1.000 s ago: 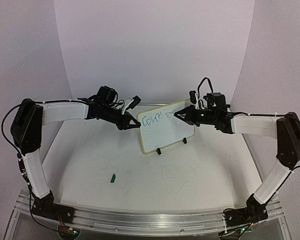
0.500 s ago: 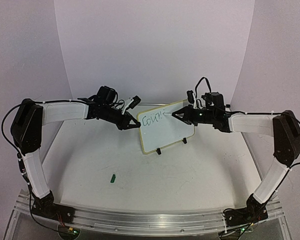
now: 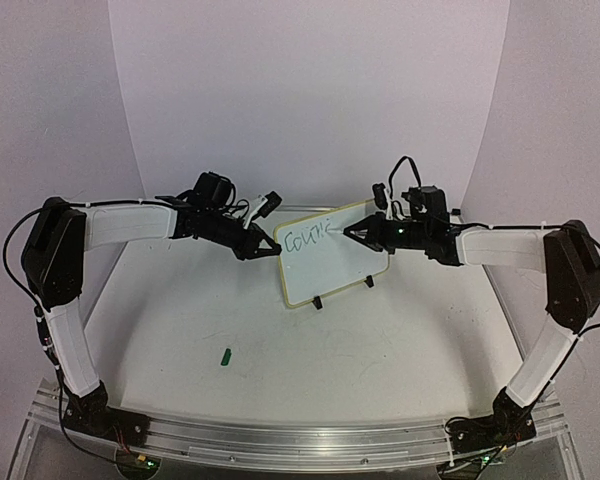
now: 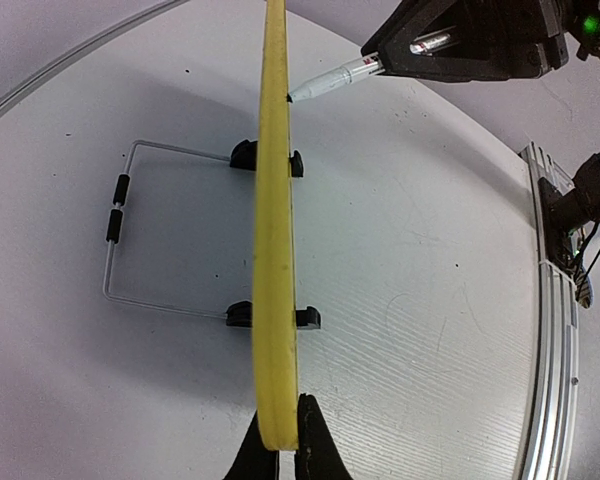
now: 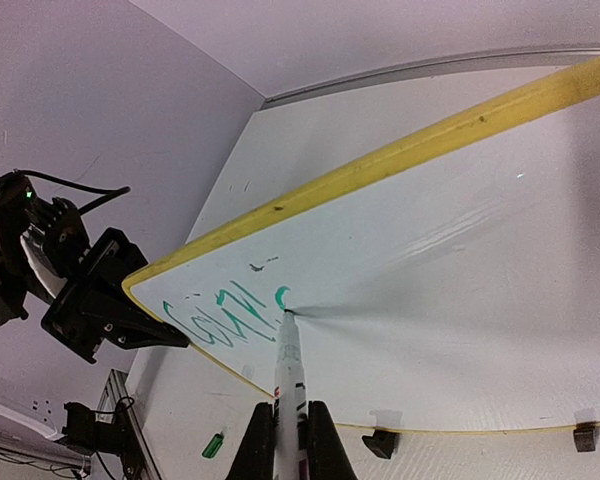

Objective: Write a sentence on the whiteboard

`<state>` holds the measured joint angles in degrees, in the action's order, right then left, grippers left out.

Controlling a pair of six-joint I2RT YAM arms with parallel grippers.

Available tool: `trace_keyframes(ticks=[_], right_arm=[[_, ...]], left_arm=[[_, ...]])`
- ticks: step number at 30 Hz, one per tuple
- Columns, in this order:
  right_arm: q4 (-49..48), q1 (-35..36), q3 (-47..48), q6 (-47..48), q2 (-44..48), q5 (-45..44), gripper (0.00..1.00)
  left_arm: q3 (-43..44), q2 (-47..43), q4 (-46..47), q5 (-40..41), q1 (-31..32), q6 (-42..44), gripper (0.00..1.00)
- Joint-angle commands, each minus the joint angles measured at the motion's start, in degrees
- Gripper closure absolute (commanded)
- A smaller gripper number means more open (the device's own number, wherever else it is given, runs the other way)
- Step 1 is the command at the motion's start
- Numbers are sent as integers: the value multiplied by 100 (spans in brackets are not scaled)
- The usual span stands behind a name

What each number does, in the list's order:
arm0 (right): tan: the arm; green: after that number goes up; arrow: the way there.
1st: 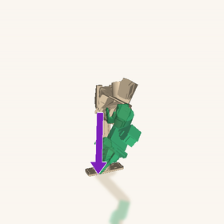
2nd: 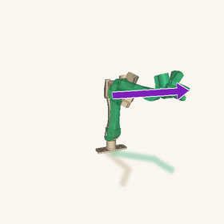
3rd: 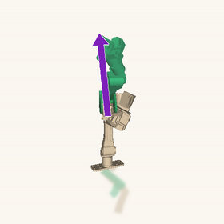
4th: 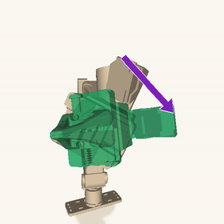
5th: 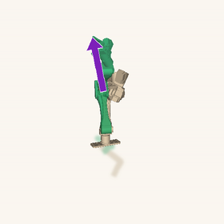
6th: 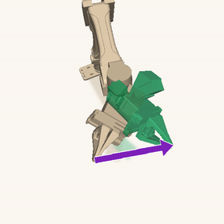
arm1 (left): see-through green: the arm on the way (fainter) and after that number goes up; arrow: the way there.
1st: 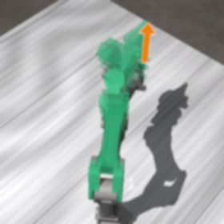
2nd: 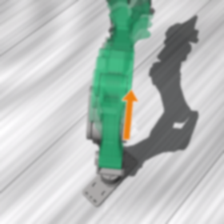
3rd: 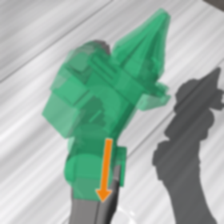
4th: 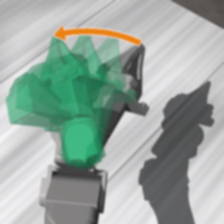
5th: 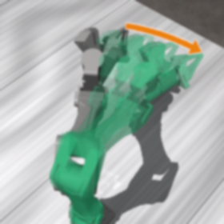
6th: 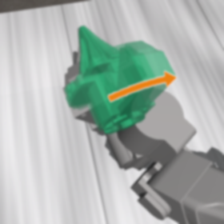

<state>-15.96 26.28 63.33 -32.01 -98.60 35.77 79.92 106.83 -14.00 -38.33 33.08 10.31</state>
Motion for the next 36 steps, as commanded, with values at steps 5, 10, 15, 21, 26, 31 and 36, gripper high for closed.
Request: trace_keyframes(ticks=[5, 10, 15, 21, 26, 31, 36], right_arm=[[14, -33, 69, 73, 113, -290, 100], [23, -40, 150, 38, 193, -307, 100], [23, -37, 215, 6, 256, -326, 100], [23, -41, 273, -24, 369, -359, 100], [23, -42, 319, -35, 375, -343, 100], [23, -43, 300, -39, 329, -336, 100], [23, -38, 139, -27, 302, -336, 100]], left_arm=[[164, 90, -128, 31, 58, 103, 100], [164, 83, -128, 28, 60, 103, 100], [162, 72, -129, 34, 67, 106, 100], [173, 66, -138, 41, 76, 109, 100], [173, 66, -137, 45, 84, 106, 100], [173, 57, -143, 53, 92, 123, 100], [173, 60, -145, 47, 95, 116, 100]])
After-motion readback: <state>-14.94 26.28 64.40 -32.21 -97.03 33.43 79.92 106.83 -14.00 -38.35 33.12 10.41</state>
